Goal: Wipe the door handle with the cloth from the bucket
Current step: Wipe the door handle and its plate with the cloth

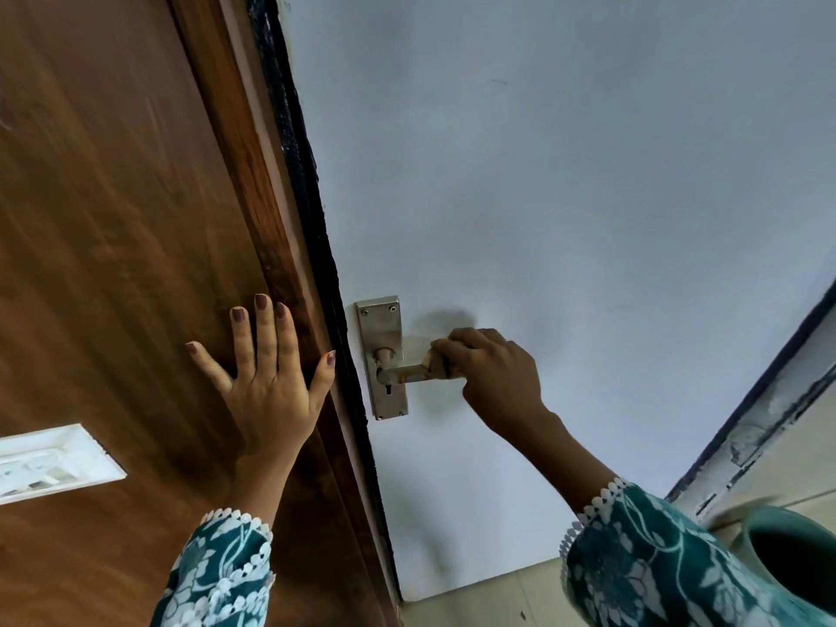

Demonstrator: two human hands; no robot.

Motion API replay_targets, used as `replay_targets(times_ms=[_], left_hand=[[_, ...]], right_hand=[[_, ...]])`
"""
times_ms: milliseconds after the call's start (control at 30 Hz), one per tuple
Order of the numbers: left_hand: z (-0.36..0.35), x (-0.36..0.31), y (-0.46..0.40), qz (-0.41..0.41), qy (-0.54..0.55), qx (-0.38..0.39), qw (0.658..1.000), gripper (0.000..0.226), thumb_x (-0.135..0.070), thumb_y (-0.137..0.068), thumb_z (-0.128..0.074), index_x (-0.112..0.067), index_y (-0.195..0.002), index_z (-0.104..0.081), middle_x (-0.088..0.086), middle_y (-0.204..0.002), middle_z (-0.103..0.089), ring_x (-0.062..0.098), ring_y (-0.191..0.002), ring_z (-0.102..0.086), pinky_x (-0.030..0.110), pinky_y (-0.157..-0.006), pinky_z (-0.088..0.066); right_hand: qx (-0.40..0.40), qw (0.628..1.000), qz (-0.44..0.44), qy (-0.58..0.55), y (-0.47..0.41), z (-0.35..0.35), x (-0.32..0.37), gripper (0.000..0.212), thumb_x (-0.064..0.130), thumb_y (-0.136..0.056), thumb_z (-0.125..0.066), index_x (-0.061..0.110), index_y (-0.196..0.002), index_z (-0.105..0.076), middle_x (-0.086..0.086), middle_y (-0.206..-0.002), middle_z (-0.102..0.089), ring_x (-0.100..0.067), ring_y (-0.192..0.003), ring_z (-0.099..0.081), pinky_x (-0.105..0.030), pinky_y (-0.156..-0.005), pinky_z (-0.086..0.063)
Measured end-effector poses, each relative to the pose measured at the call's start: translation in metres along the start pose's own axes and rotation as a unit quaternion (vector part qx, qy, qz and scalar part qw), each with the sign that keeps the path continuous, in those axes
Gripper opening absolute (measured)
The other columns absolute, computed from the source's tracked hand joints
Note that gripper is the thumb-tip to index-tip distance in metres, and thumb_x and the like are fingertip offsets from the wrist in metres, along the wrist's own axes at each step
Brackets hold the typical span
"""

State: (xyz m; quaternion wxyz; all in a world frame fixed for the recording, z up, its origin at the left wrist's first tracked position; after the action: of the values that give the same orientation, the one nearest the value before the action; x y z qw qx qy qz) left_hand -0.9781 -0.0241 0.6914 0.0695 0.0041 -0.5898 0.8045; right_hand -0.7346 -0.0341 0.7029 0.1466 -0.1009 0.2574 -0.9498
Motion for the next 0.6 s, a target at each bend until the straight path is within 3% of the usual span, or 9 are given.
replay_targets(times_ms=[67,133,200,267,367,467,600], left_hand=[[0.000,0.000,0.000,-0.003,0.000,-0.003,1.000,0.068,-0.048,-0.096,-0.039,-0.010,-0.149,-0.017,0.003,-0.160,-0.005,0.020,-0.146,0.000,0.067,-0.104,-0.005],[-0.001,0.000,0.001,-0.001,-0.003,-0.007,1.000,0.068,-0.047,-0.096,-0.039,-0.009,-0.148,-0.018,0.008,-0.154,-0.018,0.021,-0.146,-0.001,0.066,-0.105,-0.004],[-0.002,0.000,0.000,0.000,-0.005,-0.006,1.000,0.068,-0.046,-0.096,-0.039,-0.008,-0.149,-0.018,0.011,-0.150,-0.026,0.022,-0.146,-0.001,0.067,-0.104,-0.006],[-0.002,0.001,0.001,-0.001,-0.004,-0.006,1.000,0.069,-0.046,-0.096,-0.039,-0.007,-0.149,-0.018,0.013,-0.149,-0.027,0.022,-0.146,0.000,0.069,-0.102,-0.007],[-0.002,0.002,0.000,-0.006,-0.005,-0.012,1.000,0.070,-0.047,-0.095,-0.039,-0.008,-0.149,-0.016,0.007,-0.157,-0.013,0.021,-0.146,0.000,0.066,-0.104,-0.004],[-0.002,0.001,0.000,-0.015,-0.014,-0.017,1.000,0.072,-0.048,-0.095,-0.038,-0.010,-0.150,-0.010,-0.002,-0.160,0.006,0.020,-0.146,0.003,0.060,-0.110,0.008],[-0.003,0.001,0.001,-0.018,-0.019,-0.020,0.999,0.073,-0.049,-0.095,-0.036,-0.010,-0.150,-0.009,-0.002,-0.160,0.008,0.021,-0.146,0.004,0.056,-0.110,0.013]], right_hand=[[0.004,0.997,-0.055,-0.046,0.005,-0.001,-0.017,0.055,-0.001,-0.077,-0.054,0.035,-0.118,-0.061,0.012,-0.118,-0.064,-0.017,-0.102,-0.059,-0.023,-0.063,-0.039],[0.035,0.972,-0.145,-0.180,0.010,-0.005,-0.034,0.047,0.005,-0.082,-0.053,0.035,-0.117,-0.062,0.011,-0.111,-0.068,-0.016,-0.090,-0.063,-0.026,-0.062,-0.047],[0.056,0.894,-0.239,-0.374,0.018,-0.009,-0.047,0.042,0.004,-0.085,-0.048,0.031,-0.113,-0.066,0.001,-0.092,-0.076,-0.016,-0.063,-0.065,-0.026,-0.049,-0.048],[0.073,0.826,-0.295,-0.475,0.032,-0.015,-0.057,0.040,0.002,-0.089,-0.045,0.027,-0.109,-0.069,-0.010,-0.079,-0.076,-0.020,-0.050,-0.061,-0.028,-0.042,-0.047],[0.076,0.774,-0.324,-0.539,0.047,-0.025,-0.058,0.041,0.000,-0.092,-0.042,0.025,-0.110,-0.069,-0.014,-0.073,-0.073,-0.029,-0.057,-0.065,-0.047,-0.053,-0.058],[0.045,0.726,-0.316,-0.609,0.046,-0.026,-0.049,0.043,0.001,-0.092,-0.040,0.025,-0.116,-0.066,-0.003,-0.058,-0.068,-0.024,-0.046,-0.059,-0.031,-0.044,-0.048],[-0.015,0.684,-0.335,-0.648,0.041,-0.031,-0.036,0.046,-0.001,-0.093,-0.040,0.030,-0.114,-0.067,-0.025,-0.078,-0.070,-0.037,-0.065,-0.067,-0.049,-0.055,-0.055]])
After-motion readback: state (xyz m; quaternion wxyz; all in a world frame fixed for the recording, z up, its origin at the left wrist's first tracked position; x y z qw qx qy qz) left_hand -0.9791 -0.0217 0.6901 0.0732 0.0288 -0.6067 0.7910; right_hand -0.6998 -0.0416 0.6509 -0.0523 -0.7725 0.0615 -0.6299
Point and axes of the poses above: each hand's wrist, its own y-axis away from the middle knuckle, its own z-axis out of the back of the hand, x = y × z, the point moved 2 cm from there along -y, towards the middle knuckle
